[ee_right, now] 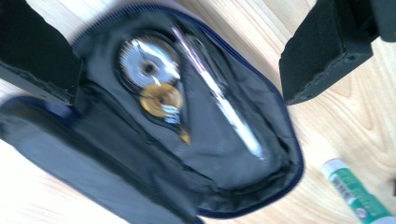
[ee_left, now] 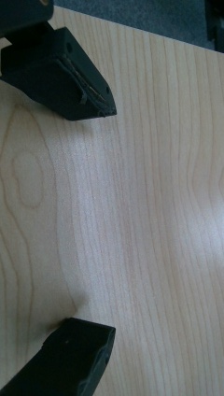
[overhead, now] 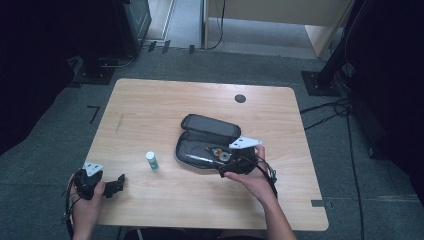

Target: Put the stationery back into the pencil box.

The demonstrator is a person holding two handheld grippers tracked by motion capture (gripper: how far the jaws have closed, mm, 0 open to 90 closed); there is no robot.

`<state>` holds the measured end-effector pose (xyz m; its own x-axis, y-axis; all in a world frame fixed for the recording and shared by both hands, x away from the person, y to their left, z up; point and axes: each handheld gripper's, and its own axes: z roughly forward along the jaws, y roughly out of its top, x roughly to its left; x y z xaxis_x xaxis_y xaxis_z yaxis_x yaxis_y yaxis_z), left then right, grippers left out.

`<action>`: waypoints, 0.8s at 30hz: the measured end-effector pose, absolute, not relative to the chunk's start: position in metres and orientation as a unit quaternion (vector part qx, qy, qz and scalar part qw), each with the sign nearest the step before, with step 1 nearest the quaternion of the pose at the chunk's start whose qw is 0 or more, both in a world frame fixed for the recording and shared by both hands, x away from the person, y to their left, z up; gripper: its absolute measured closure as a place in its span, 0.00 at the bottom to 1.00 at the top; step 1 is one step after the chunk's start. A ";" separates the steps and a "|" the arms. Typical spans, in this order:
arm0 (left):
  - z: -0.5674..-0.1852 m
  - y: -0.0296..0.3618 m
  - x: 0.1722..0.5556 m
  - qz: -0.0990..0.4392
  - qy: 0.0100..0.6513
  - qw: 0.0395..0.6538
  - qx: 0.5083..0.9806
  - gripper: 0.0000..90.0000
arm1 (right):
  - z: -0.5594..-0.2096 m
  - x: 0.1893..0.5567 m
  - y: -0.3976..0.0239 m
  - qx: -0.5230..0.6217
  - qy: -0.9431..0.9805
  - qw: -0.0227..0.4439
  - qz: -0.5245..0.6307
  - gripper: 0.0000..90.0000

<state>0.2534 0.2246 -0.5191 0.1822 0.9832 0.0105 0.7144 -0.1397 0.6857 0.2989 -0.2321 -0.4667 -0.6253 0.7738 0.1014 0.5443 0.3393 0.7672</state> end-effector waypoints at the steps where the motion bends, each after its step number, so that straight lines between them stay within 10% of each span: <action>1: -0.519 0.225 0.253 0.240 0.593 0.280 0.716 0.00 | -0.467 0.297 -0.235 0.414 0.802 0.149 0.404 0.00; 24: -0.519 0.225 0.253 0.240 0.593 0.281 0.716 0.00 | -0.472 0.266 -0.308 0.488 0.758 0.182 0.392 0.00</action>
<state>0.2534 0.2245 -0.5191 0.1821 0.9832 0.0104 0.7143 -0.1395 0.6857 0.2659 -0.3075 -0.4716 -0.4573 0.8829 0.1070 0.5979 0.2161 0.7719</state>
